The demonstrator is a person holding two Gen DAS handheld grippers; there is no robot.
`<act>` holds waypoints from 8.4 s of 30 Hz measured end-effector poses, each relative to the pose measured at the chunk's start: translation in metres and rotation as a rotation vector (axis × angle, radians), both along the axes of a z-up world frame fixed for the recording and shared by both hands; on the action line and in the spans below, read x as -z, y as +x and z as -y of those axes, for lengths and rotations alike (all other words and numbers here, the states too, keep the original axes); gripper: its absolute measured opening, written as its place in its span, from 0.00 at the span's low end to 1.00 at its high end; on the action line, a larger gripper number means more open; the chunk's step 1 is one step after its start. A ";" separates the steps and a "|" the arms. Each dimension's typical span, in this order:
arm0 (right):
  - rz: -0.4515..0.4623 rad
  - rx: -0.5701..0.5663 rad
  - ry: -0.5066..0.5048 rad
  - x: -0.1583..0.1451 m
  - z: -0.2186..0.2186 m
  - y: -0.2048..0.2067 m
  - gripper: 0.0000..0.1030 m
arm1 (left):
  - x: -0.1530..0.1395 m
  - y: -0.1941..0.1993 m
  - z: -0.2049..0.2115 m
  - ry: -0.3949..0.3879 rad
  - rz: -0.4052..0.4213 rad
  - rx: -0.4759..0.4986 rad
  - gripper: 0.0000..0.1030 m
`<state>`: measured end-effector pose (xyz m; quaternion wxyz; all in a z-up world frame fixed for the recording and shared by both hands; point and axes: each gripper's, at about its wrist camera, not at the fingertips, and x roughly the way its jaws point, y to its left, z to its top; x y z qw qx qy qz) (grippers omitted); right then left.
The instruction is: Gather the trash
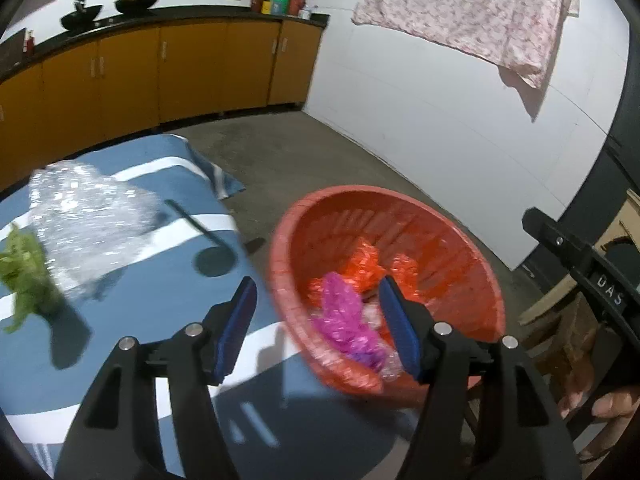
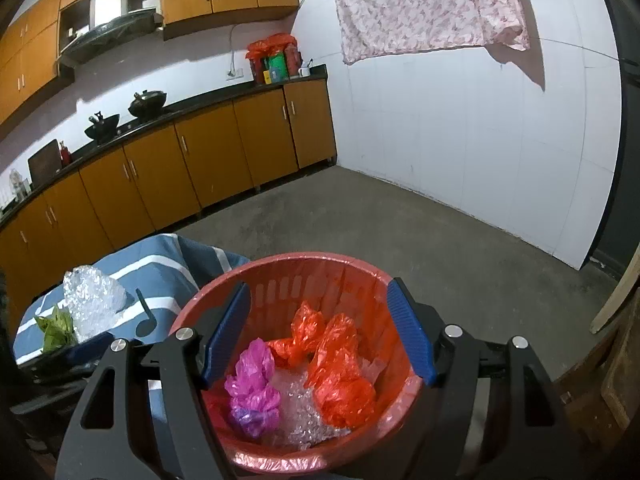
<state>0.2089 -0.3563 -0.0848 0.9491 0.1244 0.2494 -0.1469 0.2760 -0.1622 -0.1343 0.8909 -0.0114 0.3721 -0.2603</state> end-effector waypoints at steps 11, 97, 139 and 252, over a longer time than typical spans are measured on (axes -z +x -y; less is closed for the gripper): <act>-0.026 -0.074 -0.002 0.000 -0.038 0.004 0.69 | -0.031 -0.027 -0.083 0.053 0.149 -0.195 0.66; -0.312 -0.471 -0.001 0.066 -0.251 0.206 0.08 | 0.015 -0.004 -0.342 0.091 0.042 -0.542 0.05; -0.070 -0.153 -0.021 -0.034 -0.078 0.030 0.04 | -0.048 -0.038 -0.120 -0.022 0.143 -0.145 0.05; 0.110 -0.033 -0.239 -0.040 -0.164 -0.209 0.98 | -0.081 -0.272 -0.180 0.100 0.385 -0.374 0.96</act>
